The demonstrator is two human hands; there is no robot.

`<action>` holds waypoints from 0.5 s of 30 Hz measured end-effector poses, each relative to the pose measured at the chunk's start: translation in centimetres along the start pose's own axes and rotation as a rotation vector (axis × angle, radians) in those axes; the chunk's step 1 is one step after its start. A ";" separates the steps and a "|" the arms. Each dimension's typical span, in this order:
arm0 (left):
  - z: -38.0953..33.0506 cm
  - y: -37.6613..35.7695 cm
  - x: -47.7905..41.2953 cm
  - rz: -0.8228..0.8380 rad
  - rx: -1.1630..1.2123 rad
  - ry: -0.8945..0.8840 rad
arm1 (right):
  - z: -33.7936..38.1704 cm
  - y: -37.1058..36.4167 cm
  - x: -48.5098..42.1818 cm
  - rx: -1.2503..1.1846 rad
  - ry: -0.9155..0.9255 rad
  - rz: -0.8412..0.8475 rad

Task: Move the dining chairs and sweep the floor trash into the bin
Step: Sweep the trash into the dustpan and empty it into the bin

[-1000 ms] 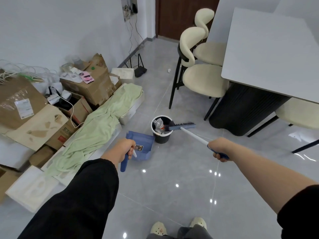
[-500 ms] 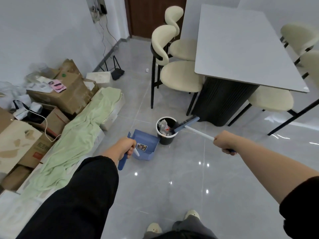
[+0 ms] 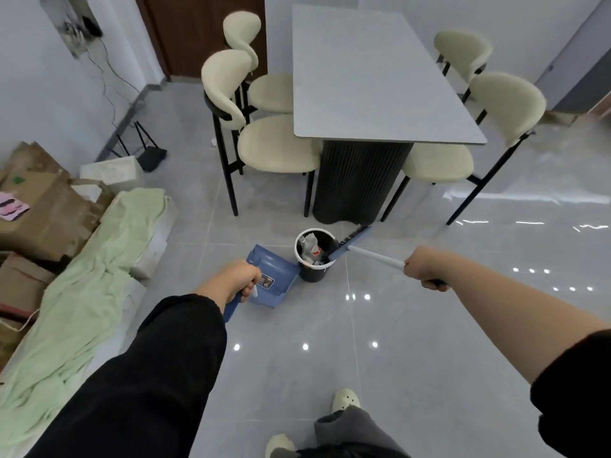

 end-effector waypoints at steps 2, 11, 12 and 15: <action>-0.9 -1.7 -0.2 0.035 -0.035 0.001 | -1.7 0.3 -0.1 -0.016 -0.025 0.003; -4.8 -8.1 -1.0 0.062 -0.121 0.028 | -8.4 1.0 0.1 -0.181 -0.084 -0.012; -5.3 -8.8 -0.9 0.061 -0.128 0.030 | -9.1 1.0 0.1 -0.209 -0.083 -0.007; -6.5 -11.0 -0.9 0.055 -0.153 0.039 | -11.2 0.9 0.3 -0.322 -0.080 0.002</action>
Point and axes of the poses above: each hand's wrist, its own x-axis away from the middle knuckle, its own y-axis out of the back of the hand, z = x × y, the point moved 1 cm from there along -x, towards the middle knuckle, and after that the axes turned 12 degrees about z, right-handed, at the moved point
